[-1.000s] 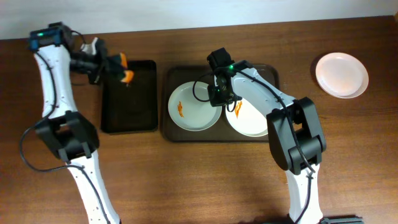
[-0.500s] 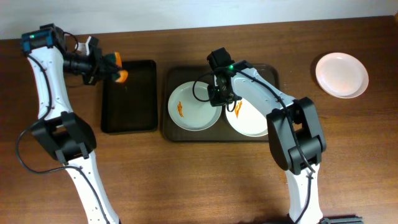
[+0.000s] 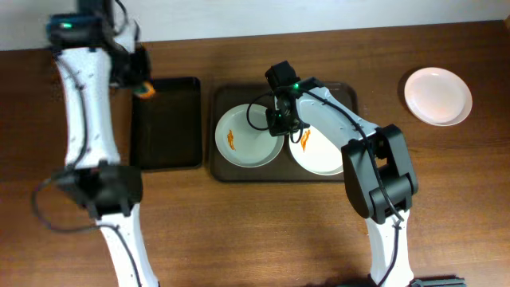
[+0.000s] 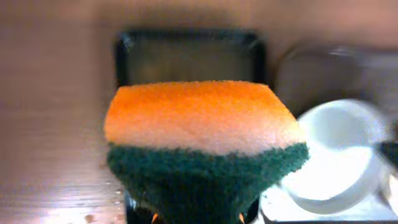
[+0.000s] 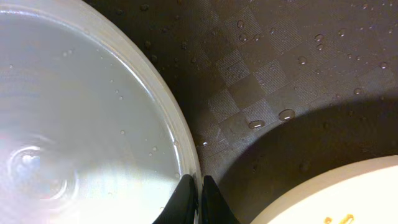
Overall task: Clean dirty plates on tray and stack at the side
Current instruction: 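Lift the sponge with the left gripper and squeeze out water, then wipe the front-left plate with the sponge while the right gripper holds its rim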
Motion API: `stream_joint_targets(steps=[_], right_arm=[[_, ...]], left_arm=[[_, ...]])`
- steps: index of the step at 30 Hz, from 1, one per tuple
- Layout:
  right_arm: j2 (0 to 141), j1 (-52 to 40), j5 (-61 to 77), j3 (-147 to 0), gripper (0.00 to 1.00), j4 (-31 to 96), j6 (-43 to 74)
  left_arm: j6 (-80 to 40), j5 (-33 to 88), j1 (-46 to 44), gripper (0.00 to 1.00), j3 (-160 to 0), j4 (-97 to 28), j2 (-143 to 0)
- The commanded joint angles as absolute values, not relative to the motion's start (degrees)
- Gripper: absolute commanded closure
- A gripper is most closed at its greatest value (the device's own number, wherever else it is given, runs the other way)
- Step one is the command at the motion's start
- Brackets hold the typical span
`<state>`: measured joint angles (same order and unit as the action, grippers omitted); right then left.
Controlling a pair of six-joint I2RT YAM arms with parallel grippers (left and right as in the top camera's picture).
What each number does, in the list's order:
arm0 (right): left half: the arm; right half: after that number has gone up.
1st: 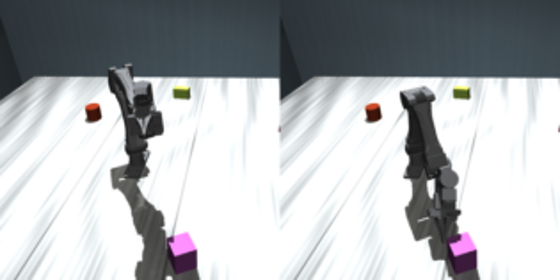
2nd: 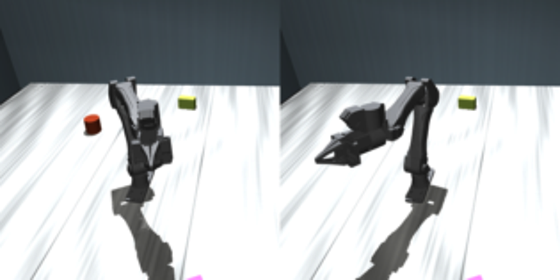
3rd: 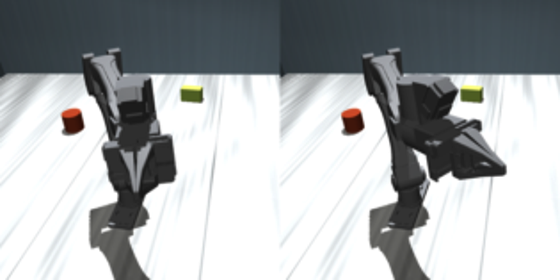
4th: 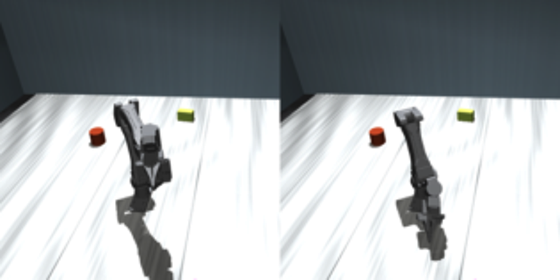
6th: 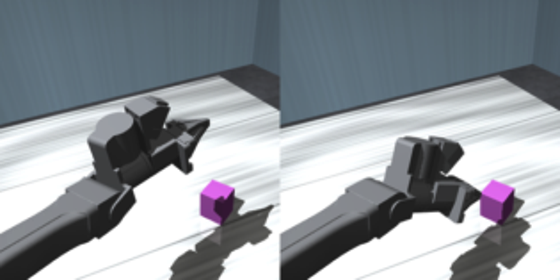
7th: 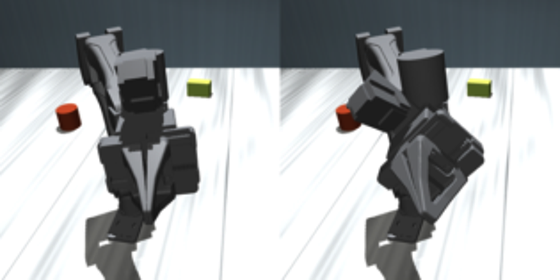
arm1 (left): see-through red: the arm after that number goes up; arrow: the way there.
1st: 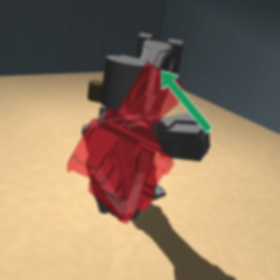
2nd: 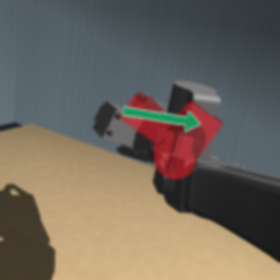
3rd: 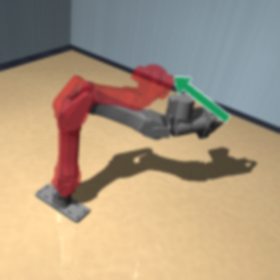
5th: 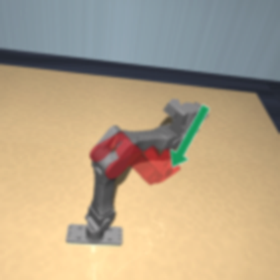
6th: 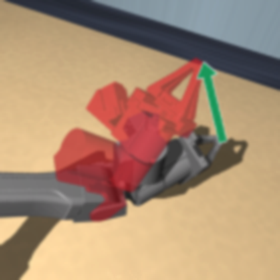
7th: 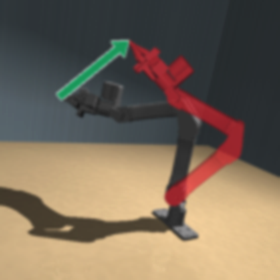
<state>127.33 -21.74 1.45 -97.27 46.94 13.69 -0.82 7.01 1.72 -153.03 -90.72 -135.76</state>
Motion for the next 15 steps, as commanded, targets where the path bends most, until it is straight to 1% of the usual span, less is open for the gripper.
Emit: stream_joint_targets(steps=[1,4,6,7,10,12,15], right_arm=[[126.85,-22.11,-0.73,-96.36,0.95,47.51,13.8],[126.85,-22.11,-0.71,-96.36,0.96,47.03,13.8],[126.85,-22.11,-0.71,-96.36,0.96,46.52,13.8],[126.85,-22.11,-0.71,-96.36,0.95,46.48,13.82],[126.85,-22.11,-0.73,-96.36,0.95,46.94,13.8],[126.85,-22.11,-0.73,-96.36,0.96,47.11,13.8],[126.85,-22.11,-0.71,-96.36,0.96,47.09,13.8]], left_arm=[[-1.93,6.39,1.21,1.0,-145.77,-90.02,-144.2],[-1.93,6.37,1.32,1.0,-162.76,-95.39,-137.97],[-1.93,5.3,0.82,1.0,-168.57,-96.29,-136.55],[-1.93,3.57,0.84,1.0,-167.81,-96.31,-137.6],[-4.01,3.16,0.91,1.0,-154.15,-95.2,-146.58],[-4.93,3.18,0.89,1.0,-156.2,-96.47,-145.8],[-7.09,3.18,0.89,1.0,-164.29,-96.36,-136.07]])
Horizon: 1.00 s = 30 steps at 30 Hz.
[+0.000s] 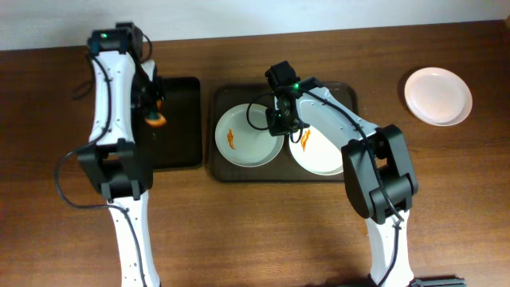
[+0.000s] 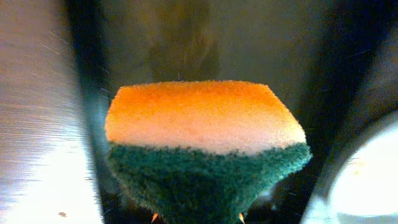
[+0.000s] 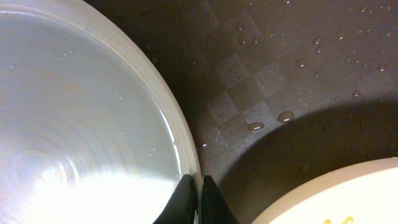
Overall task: Clean dirty plates on tray and stack at the side
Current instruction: 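Wipe the front-left plate with the sponge while the right gripper holds its rim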
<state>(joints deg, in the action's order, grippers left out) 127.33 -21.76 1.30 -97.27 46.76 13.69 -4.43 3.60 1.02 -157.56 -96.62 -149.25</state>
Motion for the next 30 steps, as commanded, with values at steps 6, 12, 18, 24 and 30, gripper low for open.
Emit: stream_joint_targets(steps=[6,12,18,24,30], right_arm=[[126.85,-22.11,-0.71,-96.36,0.96,47.13,13.8],[126.85,-22.11,-0.71,-96.36,0.96,47.29,13.8],[126.85,-22.11,-0.71,-96.36,0.96,47.31,13.82],[126.85,-22.11,-0.71,-96.36,0.96,47.16,13.82],[126.85,-22.11,-0.71,-96.36,0.96,47.55,13.82]], left_arm=[[-7.09,4.93,0.75,1.0,-144.86,-91.94,-140.31],[-7.09,11.6,-2.42,1.0,-146.61,-92.12,-133.86],[-7.51,22.68,-15.07,1.0,-130.34,-80.64,-134.13],[-12.4,22.7,-20.14,1.0,-117.14,-69.36,-134.13],[-12.4,19.9,-20.03,0.37,-117.14,-68.16,-134.13]])
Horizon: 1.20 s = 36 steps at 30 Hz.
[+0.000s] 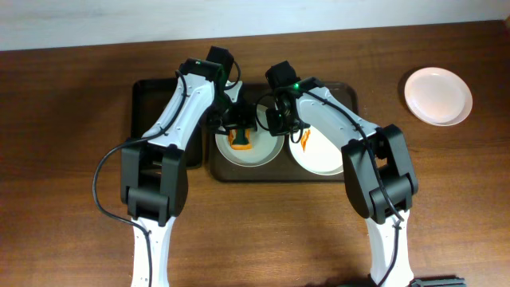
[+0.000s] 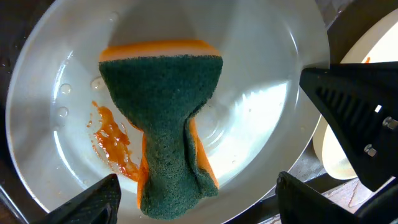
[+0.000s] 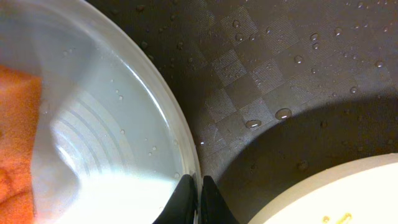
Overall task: Clean dirty plates on tray and stack at the side
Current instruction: 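Wipe the front-left plate with the sponge while the right gripper holds its rim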
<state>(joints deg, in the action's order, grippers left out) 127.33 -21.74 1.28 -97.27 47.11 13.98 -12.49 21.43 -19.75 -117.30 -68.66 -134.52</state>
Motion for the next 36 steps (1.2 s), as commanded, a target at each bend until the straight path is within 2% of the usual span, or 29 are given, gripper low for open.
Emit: stream_joint_targets(steps=[1,2,3,6,7,9,10,11,16,20,28,32,33,36], right_arm=[[126.85,-22.11,-0.71,-96.36,0.96,47.55,13.82],[126.85,-22.11,-0.71,-96.36,0.96,47.53,13.82],[126.85,-22.11,-0.71,-96.36,0.96,47.55,13.82],[126.85,-22.11,-0.71,-96.36,0.96,47.59,13.82],[126.85,-22.11,-0.71,-96.36,0.96,47.64,13.82],[126.85,-22.11,-0.71,-96.36,0.96,47.62,13.82],[126.85,-22.11,-0.71,-96.36,0.96,47.62,13.82],[126.85,-22.11,-0.71,-96.36,0.96,47.57,13.82],[126.85,-22.11,-0.71,-96.36,0.96,47.13,13.82],[126.85,-22.11,-0.71,-96.36,0.96,47.13,13.82],[126.85,-22.11,-0.71,-96.36,0.96,47.59,13.82],[126.85,-22.11,-0.71,-96.36,0.96,47.57,13.82],[126.85,-22.11,-0.71,-96.36,0.96,47.55,13.82],[126.85,-22.11,-0.71,-96.36,0.96,47.53,13.82]], left_arm=[[-12.38,19.0,-20.03,0.43,-117.14,-68.2,-134.13],[-12.38,18.74,-20.14,0.55,-117.14,-68.2,-134.13],[-12.4,15.9,-20.6,0.57,-116.95,-68.12,-134.13],[-12.4,13.19,-21.67,0.56,-115.04,-66.59,-134.13],[-12.4,12.6,-21.71,0.59,-112.75,-64.77,-134.13],[-12.4,12.64,-21.71,0.78,-111.53,-63.88,-134.13],[-12.43,12.67,-21.71,0.98,-111.53,-63.81,-134.13],[-12.4,12.86,-21.71,1.0,-111.53,-63.64,-134.13],[-12.4,23.07,-21.71,1.0,-114.28,-63.51,-133.88],[-16.93,22.68,-21.89,1.0,-114.39,-62.13,-134.17],[-17.3,7.01,-23.57,1.0,-106.5,-61.73,-135.31],[-17.32,-13.85,-23.16,1.0,-106.43,-64.51,-135.31],[-17.32,-22.28,-22.98,1.0,-106.94,-65.32,-135.31],[-17.32,-27.03,-22.98,1.0,-115.24,-66.67,-135.2]])
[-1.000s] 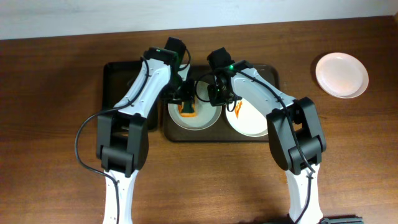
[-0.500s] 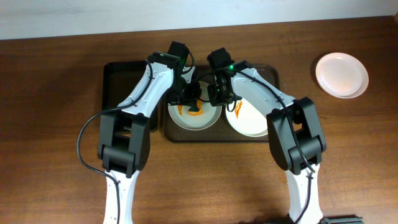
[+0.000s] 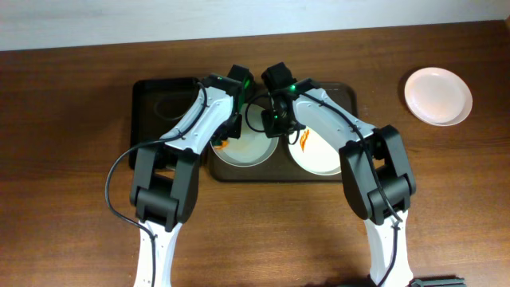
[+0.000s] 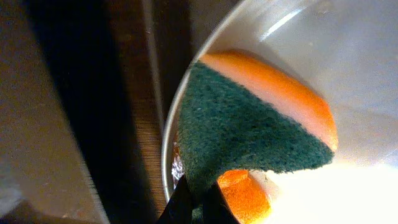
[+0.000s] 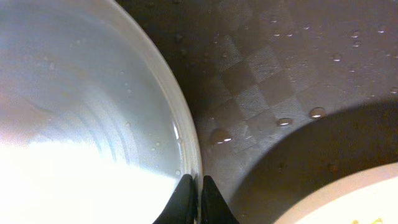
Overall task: Clean dirty plates on tray and stack at the side
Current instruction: 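Wipe the front-left plate with the sponge while the right gripper holds its rim, then return the sponge to the black tray with the left gripper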
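Note:
Two white plates lie on the dark brown tray [image 3: 344, 92]. The left plate [image 3: 253, 148] has my left gripper [image 3: 225, 137] at its left rim, shut on the orange-and-green sponge [image 4: 249, 134], which presses inside that plate's edge [image 4: 171, 134]. My right gripper [image 5: 194, 194] is shut on the same plate's right rim [image 5: 186, 140]. The right plate [image 3: 317, 151] carries an orange stain [image 3: 305, 142]. A clean pink-white plate [image 3: 437, 96] sits on the table at the far right.
A black tray [image 3: 163, 100] lies left of the brown tray, partly under my left arm. Water drops dot the brown tray's chequered floor [image 5: 261, 93]. Bare wooden table [image 3: 255, 231] stretches along the front.
My left gripper has moved with the sponge from the middle of the left plate to its left rim. The orange stain there no longer shows. My right gripper still pinches the rim.
My left gripper held the sponge at the black tray's far corner, then over that tray, while my right gripper pinched the left plate's rim. Then the sponge lay in the stained left plate. Now it is at that plate's left edge.

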Motion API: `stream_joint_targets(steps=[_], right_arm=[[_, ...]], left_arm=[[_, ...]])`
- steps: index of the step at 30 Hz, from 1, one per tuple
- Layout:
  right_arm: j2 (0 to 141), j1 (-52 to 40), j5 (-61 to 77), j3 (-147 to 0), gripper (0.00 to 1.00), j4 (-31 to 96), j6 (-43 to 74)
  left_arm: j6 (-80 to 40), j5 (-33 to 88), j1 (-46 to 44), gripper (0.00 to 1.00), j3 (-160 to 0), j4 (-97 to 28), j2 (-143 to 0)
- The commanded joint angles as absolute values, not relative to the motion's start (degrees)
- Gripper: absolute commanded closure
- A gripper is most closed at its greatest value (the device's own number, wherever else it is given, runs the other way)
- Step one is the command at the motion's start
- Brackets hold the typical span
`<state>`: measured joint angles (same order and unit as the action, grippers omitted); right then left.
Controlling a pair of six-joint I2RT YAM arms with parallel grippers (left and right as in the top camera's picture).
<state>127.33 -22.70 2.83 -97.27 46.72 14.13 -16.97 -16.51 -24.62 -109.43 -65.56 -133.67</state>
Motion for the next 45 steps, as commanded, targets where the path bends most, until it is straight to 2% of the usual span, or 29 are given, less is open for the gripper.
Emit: stream_joint_targets(steps=[1,3,7,11,14,17,20,23,28,31,33,35,36,37,41,42,43,45], right_arm=[[126.85,-22.11,-0.73,-96.36,0.96,47.53,13.82],[126.85,-22.11,-0.73,-96.36,0.96,47.55,13.8],[126.85,-22.11,-0.71,-96.36,0.96,47.53,13.82],[126.85,-22.11,-0.71,-96.36,0.96,47.72,13.82],[126.85,-22.11,-0.71,-96.36,0.96,47.72,13.82],[126.85,-22.11,-0.71,-96.36,0.96,47.75,13.82],[126.85,-22.11,-0.71,-96.36,0.96,47.68,13.8],[126.85,-22.11,-0.73,-96.36,0.96,47.53,13.8],[126.85,-22.11,-0.73,-96.36,0.96,47.57,13.8],[126.85,-22.11,-0.73,-96.36,0.96,47.57,13.8],[126.85,-22.11,-0.73,-96.36,0.96,47.57,13.8],[126.85,-22.11,-0.71,-96.36,0.96,47.59,13.8],[126.85,-22.11,-0.71,-96.36,0.96,47.68,13.8],[126.85,-22.11,-0.71,-96.36,0.96,47.81,13.8],[126.85,-22.11,-0.71,-96.36,0.96,47.79,13.8],[126.85,-22.11,-0.71,-96.36,0.96,48.07,13.8],[126.85,-22.11,-0.73,-96.36,0.96,48.23,13.8],[126.85,-22.11,-0.73,-96.36,0.96,48.18,13.8]], left_arm=[[-17.32,-25.82,-22.98,1.0,-119.2,-66.74,-135.17],[-17.32,-20.6,-22.98,1.0,-124.09,-67.11,-135.17],[-17.34,-0.84,-22.98,1.0,-127.22,-68.23,-135.31],[-17.34,2.39,-22.98,1.0,-124.22,-69.93,-135.5],[-18.87,6.66,-23.16,1.0,-115.02,-65.98,-135.98],[-18.76,4.21,-22.96,1.0,-109.69,-65.25,-135.98],[-18.83,-9.98,-22.83,1.0,-111.59,-68.79,-135.83],[-18.87,-23.27,-22.87,1.0,-121.1,-75.57,-135.72],[-22.35,-23.2,-21.12,1.0,-137.36,-80.66,-135.61],[-22.31,-12.64,-14.72,1.0,-137.53,-81.34,-135.66],[-22.24,1.74,-7.51,1.0,-135.2,-80.53,-135.98],[-20.78,10.0,-2.07,1.0,-130.67,-78.17,-137.71],[-15.33,19.9,0.1,1.0,-127.76,-76.49,-139.72],[-12.23,24.43,0.71,1.0,-126.45,-75.61,-140.4],[-6.55,27.42,1.08,1.0,-125.54,-74.81,-141.56],[-6.55,26.83,1.08,0.88,-125.54,-74.85,-142.56],[-6.57,22.96,1.08,0.29,-125.49,-74.87,-143.26],[-6.55,18.2,1.41,0.13,-125.49,-75.09,-143.35]])
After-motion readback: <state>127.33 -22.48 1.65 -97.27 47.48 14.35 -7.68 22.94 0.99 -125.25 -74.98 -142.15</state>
